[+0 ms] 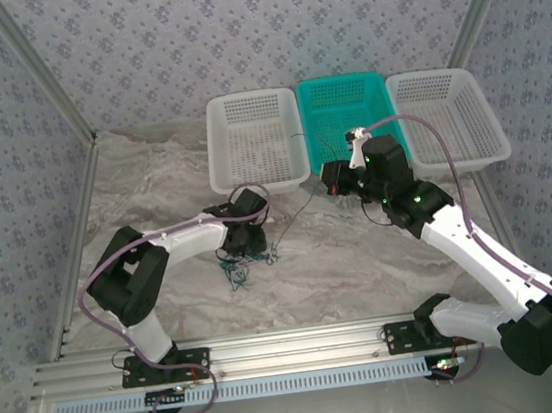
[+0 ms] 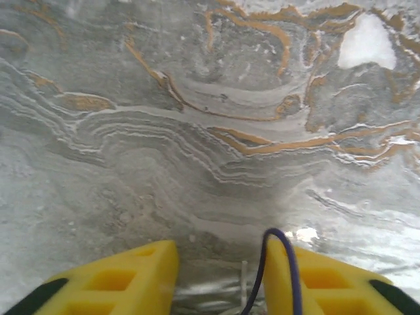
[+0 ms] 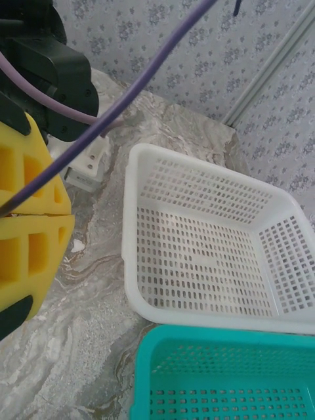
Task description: Untangle the cables
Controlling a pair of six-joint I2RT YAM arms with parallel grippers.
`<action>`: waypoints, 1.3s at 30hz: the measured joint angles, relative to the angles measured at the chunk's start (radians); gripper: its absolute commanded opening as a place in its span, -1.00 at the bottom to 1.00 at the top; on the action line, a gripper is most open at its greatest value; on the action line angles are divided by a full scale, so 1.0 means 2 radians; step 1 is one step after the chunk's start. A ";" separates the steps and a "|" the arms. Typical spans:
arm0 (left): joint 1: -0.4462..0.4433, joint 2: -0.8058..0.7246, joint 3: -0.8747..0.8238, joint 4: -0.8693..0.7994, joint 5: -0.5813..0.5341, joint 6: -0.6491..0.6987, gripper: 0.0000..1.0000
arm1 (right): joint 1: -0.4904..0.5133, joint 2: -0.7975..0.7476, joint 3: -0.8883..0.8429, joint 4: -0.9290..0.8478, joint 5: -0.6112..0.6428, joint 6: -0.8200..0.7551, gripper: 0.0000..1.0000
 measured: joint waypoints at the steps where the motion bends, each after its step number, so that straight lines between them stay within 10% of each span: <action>1: -0.002 0.000 -0.002 0.000 -0.006 -0.003 -0.45 | 0.000 0.000 0.000 -0.001 0.003 0.000 -1.00; 5: -0.011 -0.006 -0.010 -0.002 -0.038 -0.009 -1.00 | -0.001 0.000 0.000 -0.003 0.016 0.000 -1.00; 14: -0.009 -0.066 -0.071 -0.003 -0.070 -0.016 -1.00 | -0.046 -0.031 -0.011 -0.045 0.081 0.051 -1.00; 24: 0.141 -0.262 -0.195 -0.025 -0.070 -0.021 -1.00 | -0.227 -0.149 -0.095 -0.110 0.091 0.170 -1.00; 34: 0.167 -0.344 -0.254 -0.027 -0.020 -0.017 -1.00 | -0.227 -0.143 -0.098 -0.056 0.030 0.174 -1.00; 39: 0.167 -0.412 -0.256 -0.025 -0.017 0.001 0.13 | -0.182 -0.107 -0.085 -0.015 -0.017 0.133 -1.00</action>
